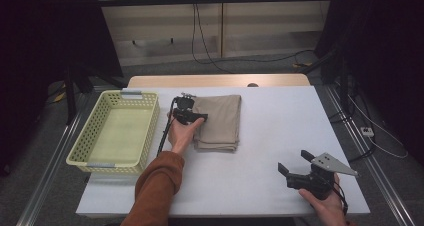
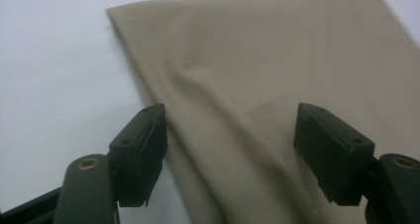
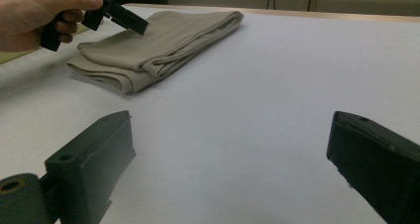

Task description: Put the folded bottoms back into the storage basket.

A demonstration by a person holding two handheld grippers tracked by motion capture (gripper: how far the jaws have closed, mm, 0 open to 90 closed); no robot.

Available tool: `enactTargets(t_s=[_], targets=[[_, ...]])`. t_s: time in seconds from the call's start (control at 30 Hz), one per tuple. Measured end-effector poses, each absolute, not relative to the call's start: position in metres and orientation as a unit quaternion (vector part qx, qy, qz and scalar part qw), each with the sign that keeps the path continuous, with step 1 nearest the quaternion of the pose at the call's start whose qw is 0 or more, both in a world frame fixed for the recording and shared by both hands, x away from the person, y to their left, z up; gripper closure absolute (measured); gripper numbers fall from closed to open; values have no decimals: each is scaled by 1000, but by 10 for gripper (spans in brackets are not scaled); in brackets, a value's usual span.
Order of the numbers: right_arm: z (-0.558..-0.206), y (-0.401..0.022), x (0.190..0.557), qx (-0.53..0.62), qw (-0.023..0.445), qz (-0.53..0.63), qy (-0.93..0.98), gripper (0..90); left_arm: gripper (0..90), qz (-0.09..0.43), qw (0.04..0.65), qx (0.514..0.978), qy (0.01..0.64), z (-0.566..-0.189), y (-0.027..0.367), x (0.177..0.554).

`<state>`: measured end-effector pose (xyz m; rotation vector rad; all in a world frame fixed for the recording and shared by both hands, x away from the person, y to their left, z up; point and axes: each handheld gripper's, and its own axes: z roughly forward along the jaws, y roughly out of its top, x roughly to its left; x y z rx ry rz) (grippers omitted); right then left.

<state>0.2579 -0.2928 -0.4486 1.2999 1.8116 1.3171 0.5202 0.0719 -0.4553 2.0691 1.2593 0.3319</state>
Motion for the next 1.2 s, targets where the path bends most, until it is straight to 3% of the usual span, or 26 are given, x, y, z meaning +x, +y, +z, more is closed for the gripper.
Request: enactTargets(t_s=[0.13,0.33,0.4,0.5,0.53,0.57,0.6,0.83,0.87,1.2], targets=[[-448,-292,258,482,271,490,674,37,251,132,330,795,492,-457,76,523],[-449,-292,258,484,269,489,674,37,276,128,330,790,501,-457,74,520],[-448,-292,258,483,270,489,674,38,356,116,328,791,504,-455,73,519],[-449,-292,258,483,270,488,675,38,379,112,324,793,504,-454,70,517],[-449,-291,258,484,269,487,675,39,466,104,327,790,508,-453,68,516],[-449,-291,258,484,269,487,675,39,466,96,329,790,508,-453,67,515],[-449,-291,259,483,269,487,677,40,582,83,336,791,504,-452,68,515],[-449,-291,259,485,267,486,676,40,603,74,340,790,505,-453,68,514],[-449,-291,259,485,267,487,675,40,754,39,359,783,507,-455,69,514],[-449,-291,259,486,266,487,675,46,749,59,358,795,487,-455,65,512]])
